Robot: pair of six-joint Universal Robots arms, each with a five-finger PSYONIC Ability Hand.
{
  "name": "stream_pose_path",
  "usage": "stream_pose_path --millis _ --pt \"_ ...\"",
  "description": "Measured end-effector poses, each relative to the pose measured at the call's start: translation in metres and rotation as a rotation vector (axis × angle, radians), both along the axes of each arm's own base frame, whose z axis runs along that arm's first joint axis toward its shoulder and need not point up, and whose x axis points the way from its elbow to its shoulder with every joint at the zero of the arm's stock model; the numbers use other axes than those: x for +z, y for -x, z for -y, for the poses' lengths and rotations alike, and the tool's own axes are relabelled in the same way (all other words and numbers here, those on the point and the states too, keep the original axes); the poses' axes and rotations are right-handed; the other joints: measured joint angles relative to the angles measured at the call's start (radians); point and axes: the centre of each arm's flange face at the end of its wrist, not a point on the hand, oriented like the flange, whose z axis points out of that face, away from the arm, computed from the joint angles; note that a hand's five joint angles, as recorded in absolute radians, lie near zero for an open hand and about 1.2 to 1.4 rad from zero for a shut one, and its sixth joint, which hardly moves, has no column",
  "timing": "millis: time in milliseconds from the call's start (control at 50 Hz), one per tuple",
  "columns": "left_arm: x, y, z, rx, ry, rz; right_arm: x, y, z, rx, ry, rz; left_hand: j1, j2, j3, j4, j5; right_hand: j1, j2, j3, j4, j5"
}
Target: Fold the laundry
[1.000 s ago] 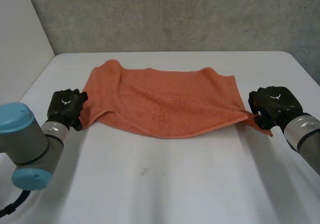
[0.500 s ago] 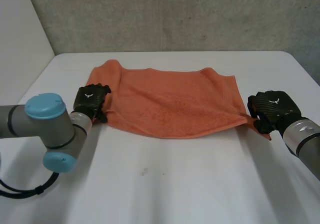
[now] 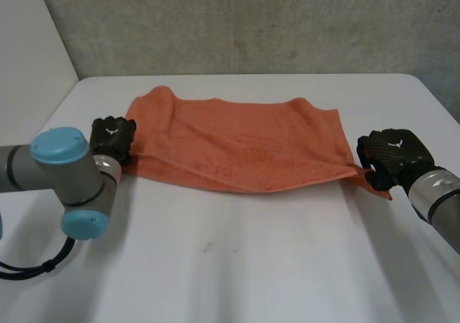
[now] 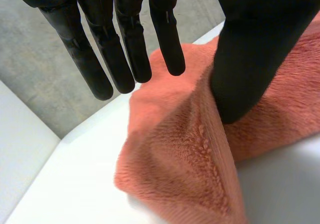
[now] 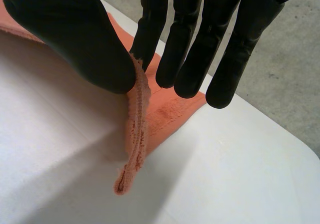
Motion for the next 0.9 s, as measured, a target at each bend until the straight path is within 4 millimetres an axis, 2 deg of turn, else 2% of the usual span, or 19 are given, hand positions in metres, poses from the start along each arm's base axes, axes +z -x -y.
stream_pose_path --millis 20,120,280,300,380,440,520,560,580,680,780,900 --pt "0.002 -0.002 0.000 0.004 0.002 -0.001 0.000 0.000 0.001 -0.001 0.001 0.000 0.074 0.070 0.074 0.074 0.075 0.000 0.000 0.000 0.000 0.000" --pt "0.007 -0.011 0.000 0.025 0.004 -0.002 -0.001 0.001 0.004 -0.003 0.002 -0.003 0.111 0.114 0.118 0.118 0.117 0.000 0.000 0.000 0.000 0.000" --pt "0.003 -0.020 -0.001 0.041 -0.014 0.002 0.000 0.001 0.005 -0.006 0.006 -0.007 0.215 0.216 0.221 0.213 0.212 0.000 0.000 0.000 0.000 0.000" --pt "0.001 -0.021 -0.001 0.044 -0.021 0.005 0.000 0.001 0.006 -0.008 0.008 -0.008 0.339 0.324 0.328 0.328 0.328 0.000 0.000 0.000 0.000 0.000" --pt "-0.003 -0.025 -0.002 0.051 -0.032 0.017 0.001 0.002 0.007 -0.014 0.009 -0.009 0.434 0.463 0.466 0.467 0.461 0.000 0.000 0.000 0.000 0.000" --pt "0.002 -0.030 -0.005 0.059 -0.024 0.040 0.003 0.004 0.008 -0.019 0.011 -0.010 0.450 0.488 0.491 0.491 0.482 0.000 0.000 0.000 0.000 0.000" --pt "0.019 -0.039 -0.012 0.069 0.007 0.076 0.005 0.005 0.009 -0.020 0.007 -0.016 0.462 0.510 0.513 0.513 0.497 0.000 0.000 0.000 0.000 0.000" --pt "0.037 -0.043 -0.024 0.070 0.036 0.106 0.009 0.005 0.006 -0.016 -0.007 -0.036 0.464 0.514 0.517 0.518 0.498 0.000 0.000 0.000 0.000 0.000" --pt "0.037 -0.043 -0.024 0.070 0.036 0.106 0.009 0.005 0.006 -0.016 -0.007 -0.036 0.464 0.514 0.517 0.518 0.498 0.000 0.000 0.000 0.000 0.000" --pt "0.066 -0.051 -0.060 0.064 0.063 0.179 0.019 0.012 -0.005 -0.001 -0.076 -0.126 0.468 0.518 0.520 0.521 0.502 0.000 0.000 0.000 0.000 0.000" --pt "0.079 -0.069 -0.103 0.072 -0.003 0.310 0.029 0.028 -0.024 0.020 -0.181 -0.267 0.490 0.519 0.520 0.522 0.511 0.000 0.000 0.000 0.000 0.000" --pt "0.084 -0.085 -0.138 0.062 -0.116 0.414 0.041 0.045 -0.048 0.070 -0.282 -0.426 0.497 0.519 0.521 0.522 0.517 0.000 0.000 0.000 0.000 0.000"
